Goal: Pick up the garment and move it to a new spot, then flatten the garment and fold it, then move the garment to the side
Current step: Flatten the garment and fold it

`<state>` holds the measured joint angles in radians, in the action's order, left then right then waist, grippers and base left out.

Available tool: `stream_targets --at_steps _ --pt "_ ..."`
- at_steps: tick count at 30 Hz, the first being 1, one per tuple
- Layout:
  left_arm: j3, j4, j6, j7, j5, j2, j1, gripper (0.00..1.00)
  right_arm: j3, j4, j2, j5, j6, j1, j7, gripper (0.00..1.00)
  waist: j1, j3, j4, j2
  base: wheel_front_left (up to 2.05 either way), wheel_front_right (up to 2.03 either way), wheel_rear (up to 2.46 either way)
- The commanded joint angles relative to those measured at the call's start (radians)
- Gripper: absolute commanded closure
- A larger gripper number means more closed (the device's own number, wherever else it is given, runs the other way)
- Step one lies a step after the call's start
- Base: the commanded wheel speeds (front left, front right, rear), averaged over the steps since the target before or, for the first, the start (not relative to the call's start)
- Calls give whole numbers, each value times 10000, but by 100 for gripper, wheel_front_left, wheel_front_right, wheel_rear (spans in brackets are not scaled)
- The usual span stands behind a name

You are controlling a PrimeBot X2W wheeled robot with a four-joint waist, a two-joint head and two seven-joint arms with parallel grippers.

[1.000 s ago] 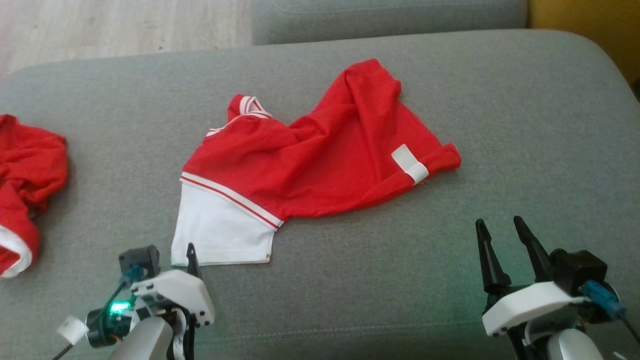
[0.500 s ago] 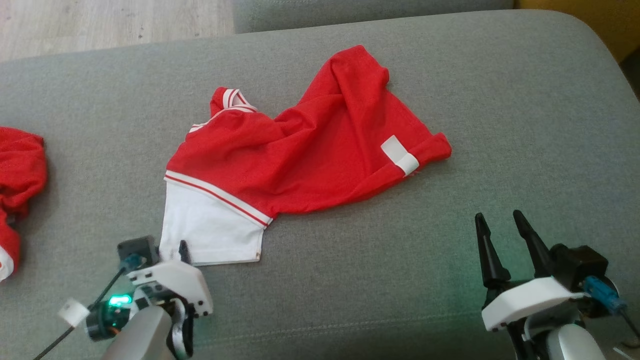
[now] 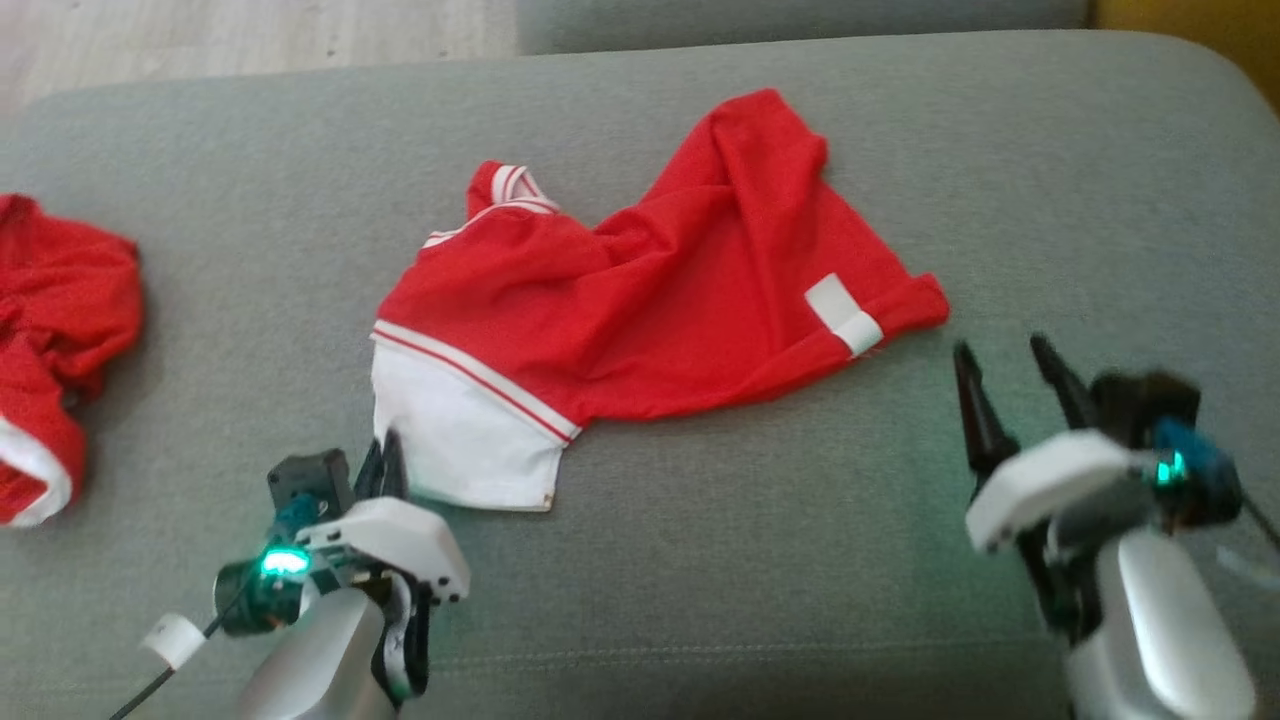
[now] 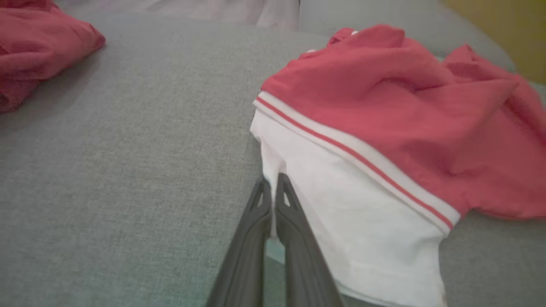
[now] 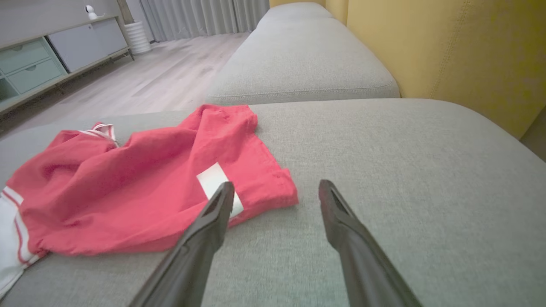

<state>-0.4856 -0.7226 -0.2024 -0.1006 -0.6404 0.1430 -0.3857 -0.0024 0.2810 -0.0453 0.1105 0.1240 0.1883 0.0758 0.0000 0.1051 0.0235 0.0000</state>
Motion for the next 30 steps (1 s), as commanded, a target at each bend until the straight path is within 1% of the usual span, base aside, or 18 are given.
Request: stream_targets --at_steps 1,4,6,11,16,21,22,23,24,25,26,30 --pt "268 390 -5 -185 98 130 -554 100 149 -155 -49 -111 67 612 95 0 0 72 162 0 0 0 0" --pt "194 927 -28 -423 216 111 -633 100 -179 818 -49 -534 67 1498 507 0 0 207 450 0 0 0 0" --pt "144 1289 -60 -535 290 107 -663 100 -443 1555 -49 -576 67 2054 677 0 0 299 639 0 0 0 0" --pt "-29 2062 -150 -519 404 75 -631 100 -1111 3381 -90 -851 67 3233 830 0 0 536 1029 0 0 0 0" --pt "-122 2555 -250 -447 417 104 -441 100 -1677 4988 -120 -1490 67 4102 1012 0 0 717 1171 0 0 0 0" --pt "-149 2810 -342 -362 399 194 -295 100 -2072 6065 -90 -1843 67 4562 1002 0 0 798 1145 0 0 0 0" --pt "-150 2848 -358 -347 394 211 -280 100 -2084 6252 -83 -1859 67 4625 1020 11 0 799 1128 0 0 0 0" --pt "-151 2884 -372 -332 391 227 -274 100 -2073 6408 -76 -1853 67 4695 1000 29 0 797 1109 0 0 0 0" --pt "-152 2925 -378 -325 389 244 -275 100 -2053 6558 -70 -1831 67 4763 974 54 0 793 1084 0 0 0 0" --pt "-150 2963 -390 -320 388 261 -277 100 -2016 6695 -66 -1818 67 4822 934 94 0 784 1055 0 0 0 0" --pt "-150 3002 -398 -324 390 276 -284 100 -1967 6804 -62 -1790 67 4879 866 100 0 768 1025 0 0 0 0" --pt "-89 3170 -396 -458 356 319 -303 100 -1579 7049 -54 -1405 67 5139 274 100 0 634 881 0 0 0 0"
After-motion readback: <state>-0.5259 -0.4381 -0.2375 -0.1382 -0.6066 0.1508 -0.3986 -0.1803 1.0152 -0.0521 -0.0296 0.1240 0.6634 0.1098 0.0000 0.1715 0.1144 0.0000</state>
